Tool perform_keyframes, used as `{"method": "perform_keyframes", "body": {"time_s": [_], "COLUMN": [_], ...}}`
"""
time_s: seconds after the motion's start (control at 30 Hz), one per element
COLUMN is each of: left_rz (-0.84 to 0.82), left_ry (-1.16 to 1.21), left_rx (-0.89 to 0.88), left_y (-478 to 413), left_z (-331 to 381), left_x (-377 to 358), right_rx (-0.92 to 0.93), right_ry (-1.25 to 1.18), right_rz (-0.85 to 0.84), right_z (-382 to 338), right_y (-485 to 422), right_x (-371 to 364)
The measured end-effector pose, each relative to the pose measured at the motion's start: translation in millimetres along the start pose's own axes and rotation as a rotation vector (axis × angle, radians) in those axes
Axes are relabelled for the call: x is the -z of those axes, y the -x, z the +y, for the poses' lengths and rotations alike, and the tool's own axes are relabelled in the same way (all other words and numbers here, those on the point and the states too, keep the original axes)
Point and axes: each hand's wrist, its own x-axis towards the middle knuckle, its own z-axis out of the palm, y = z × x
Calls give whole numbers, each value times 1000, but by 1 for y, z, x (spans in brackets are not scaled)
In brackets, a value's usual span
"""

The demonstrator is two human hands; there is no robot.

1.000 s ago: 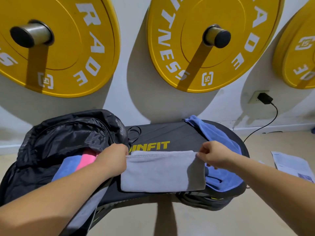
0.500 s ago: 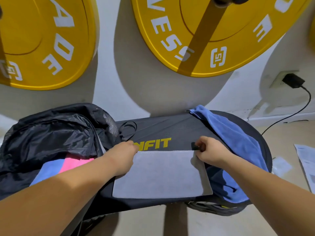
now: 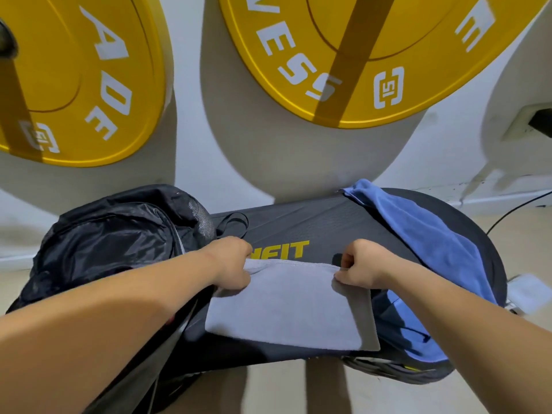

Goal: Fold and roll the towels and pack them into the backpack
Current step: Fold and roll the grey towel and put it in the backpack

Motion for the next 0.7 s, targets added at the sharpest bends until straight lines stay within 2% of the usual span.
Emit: {"method": "perform_keyframes", "body": {"time_s": [0.07, 0.17, 0.27, 0.33, 0.4, 0.53, 0.7], "left_rz": [25, 87, 303, 464, 523, 403, 103], "left_ry": [51, 70, 166, 267, 343, 349, 420], "left_rx": [45, 68, 68, 53, 37, 77, 211], "left_y": [-14, -46, -75, -85, -86, -60, -1], "left_z": [-4, -12, -10, 1, 13, 32, 71], "left_x": [21, 53, 78, 87, 87, 58, -2], "right_rx": [2, -31, -96, -120, -128, -123, -186], "right_ry": [-109, -396, -631, -684, -672, -601, -518], "right_rz": [-13, -23, -56, -99, -112, -118, -121], "right_z": [2, 5, 7, 7, 8, 5, 2], "right_y": [1, 1, 3, 4, 4, 9, 8], "right_x": [3, -6, -15, -15, -12, -8, -6]}}
